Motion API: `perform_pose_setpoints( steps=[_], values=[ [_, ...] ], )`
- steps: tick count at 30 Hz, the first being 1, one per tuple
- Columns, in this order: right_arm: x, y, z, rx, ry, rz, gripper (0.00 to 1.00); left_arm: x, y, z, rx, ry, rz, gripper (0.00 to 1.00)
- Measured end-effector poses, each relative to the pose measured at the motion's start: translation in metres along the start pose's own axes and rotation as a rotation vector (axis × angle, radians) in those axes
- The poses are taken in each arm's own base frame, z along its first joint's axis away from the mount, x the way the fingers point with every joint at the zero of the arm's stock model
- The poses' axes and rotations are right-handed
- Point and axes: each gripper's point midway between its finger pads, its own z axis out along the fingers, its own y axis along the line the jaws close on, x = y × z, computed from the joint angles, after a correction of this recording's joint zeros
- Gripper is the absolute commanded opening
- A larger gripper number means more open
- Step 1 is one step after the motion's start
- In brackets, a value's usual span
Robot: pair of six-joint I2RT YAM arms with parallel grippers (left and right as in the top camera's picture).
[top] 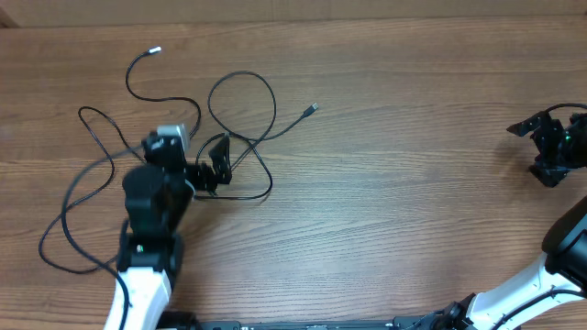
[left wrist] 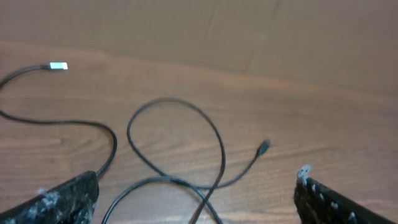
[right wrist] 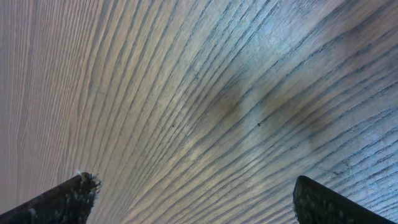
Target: Untangle cables
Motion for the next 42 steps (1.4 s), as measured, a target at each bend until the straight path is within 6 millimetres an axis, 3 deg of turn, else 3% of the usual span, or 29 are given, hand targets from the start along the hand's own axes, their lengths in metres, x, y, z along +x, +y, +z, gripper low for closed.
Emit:
perform_pose_setpoints(
  steps=[16, 21, 31, 37, 42],
  values=[
    [0.0, 0.0, 0.0, 0.0, 0.0, 0.001, 1.0, 0.044, 0.001, -0.04, 0.024, -0.136, 0.028, 1.0],
    [0.0, 0.0, 0.0, 0.0, 0.0, 0.0, 1.0, 0.064, 0.01, -0.049, -0.025, -0.104, -0.03, 1.0],
    [0.0, 0.0, 0.0, 0.0, 0.0, -0.001, 1.0, 0.079, 0.027, -0.074, -0.141, -0.089, -0.067, 1.0],
    [0.0, 0.0, 0.0, 0.0, 0.0, 0.0, 1.0, 0.058, 0.027, -0.084, -0.152, -0.191, -0.031, 1.0],
    [0.0, 0.0, 0.0, 0.0, 0.0, 0.0, 1.0, 0.053, 0.026, -0.087, -0.155, -0.215, -0.02, 1.0]
  ],
)
